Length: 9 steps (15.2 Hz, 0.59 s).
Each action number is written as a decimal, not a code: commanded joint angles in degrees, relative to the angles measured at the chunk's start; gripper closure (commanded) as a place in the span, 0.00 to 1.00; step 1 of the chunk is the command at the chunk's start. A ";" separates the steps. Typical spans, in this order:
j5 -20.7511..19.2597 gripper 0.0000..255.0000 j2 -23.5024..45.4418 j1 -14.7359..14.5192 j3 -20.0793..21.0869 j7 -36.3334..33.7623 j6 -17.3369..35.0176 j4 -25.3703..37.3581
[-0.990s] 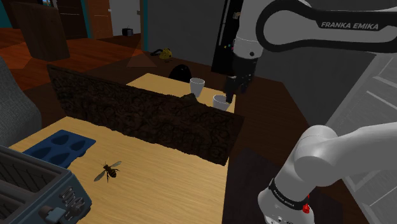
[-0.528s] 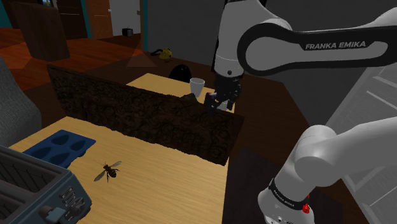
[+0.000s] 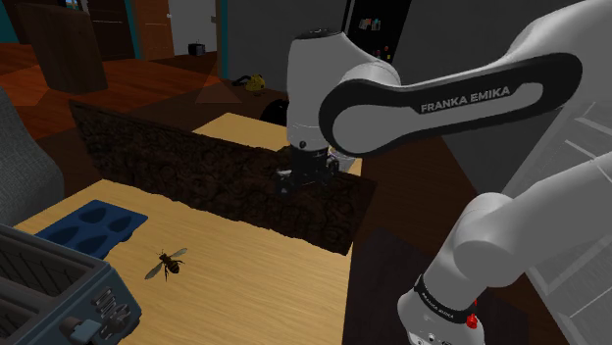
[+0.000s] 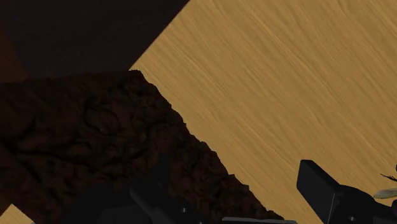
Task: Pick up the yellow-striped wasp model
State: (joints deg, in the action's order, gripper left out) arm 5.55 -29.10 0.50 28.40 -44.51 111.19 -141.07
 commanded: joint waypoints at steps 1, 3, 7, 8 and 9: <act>-0.28 0.00 4.65 1.06 3.33 -5.58 2.69 1.93; -1.59 0.00 9.19 2.30 6.41 -10.93 4.86 4.00; -7.05 0.00 19.67 4.86 12.13 -22.89 8.33 9.28; -9.08 0.00 22.61 5.33 13.31 -26.17 8.92 10.84; -11.35 0.00 25.68 5.64 14.32 -29.55 9.36 12.51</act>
State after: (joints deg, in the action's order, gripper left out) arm -3.06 -7.24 5.49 41.39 -69.99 119.76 -130.60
